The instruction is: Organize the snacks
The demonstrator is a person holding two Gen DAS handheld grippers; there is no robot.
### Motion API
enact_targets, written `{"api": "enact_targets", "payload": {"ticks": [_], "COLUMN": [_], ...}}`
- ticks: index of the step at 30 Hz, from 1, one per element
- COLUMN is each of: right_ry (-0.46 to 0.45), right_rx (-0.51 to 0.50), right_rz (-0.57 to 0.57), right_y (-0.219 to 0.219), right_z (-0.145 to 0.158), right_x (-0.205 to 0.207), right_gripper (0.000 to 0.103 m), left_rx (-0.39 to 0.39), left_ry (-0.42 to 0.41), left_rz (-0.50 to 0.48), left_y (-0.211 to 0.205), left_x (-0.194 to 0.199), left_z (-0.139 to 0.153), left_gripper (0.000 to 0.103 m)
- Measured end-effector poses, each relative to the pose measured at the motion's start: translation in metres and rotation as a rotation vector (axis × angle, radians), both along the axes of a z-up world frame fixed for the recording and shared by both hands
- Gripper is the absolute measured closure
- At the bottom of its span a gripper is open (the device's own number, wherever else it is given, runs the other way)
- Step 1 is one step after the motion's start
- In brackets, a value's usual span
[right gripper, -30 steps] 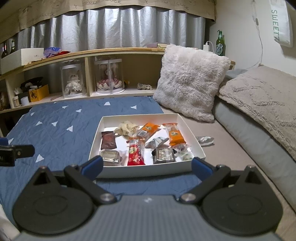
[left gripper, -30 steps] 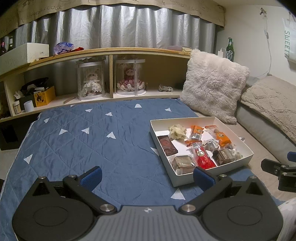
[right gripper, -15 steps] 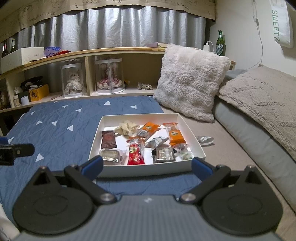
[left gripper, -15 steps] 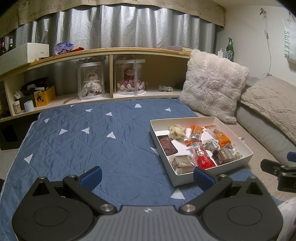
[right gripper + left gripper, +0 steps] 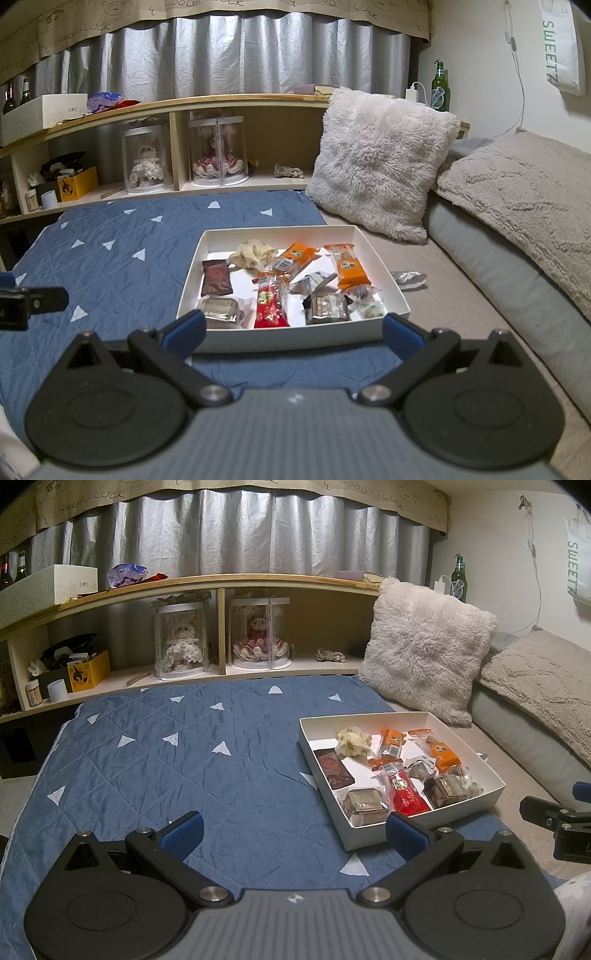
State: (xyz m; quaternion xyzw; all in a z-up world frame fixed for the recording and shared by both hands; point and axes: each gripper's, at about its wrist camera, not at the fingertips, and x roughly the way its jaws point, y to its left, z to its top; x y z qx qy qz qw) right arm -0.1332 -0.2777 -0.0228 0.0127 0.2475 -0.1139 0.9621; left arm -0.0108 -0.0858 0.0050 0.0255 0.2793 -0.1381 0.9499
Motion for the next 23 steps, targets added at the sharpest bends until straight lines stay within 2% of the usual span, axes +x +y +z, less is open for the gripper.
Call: {"api": "enact_targets", "payload": {"ticks": [23], "right_ry": [0.000], "right_rx": [0.000], "right_rz": [0.001], "right_y": [-0.0006], "right_z": [-0.0002], "right_x": [0.0002], "right_gripper": [0.001], "left_rx": [-0.001], "left_ry": [0.004], "left_rz": [0.006], "left_y": [-0.0007], "left_x": [-0.0014], "left_z": [-0.0015], "left_gripper": [0.000]}}
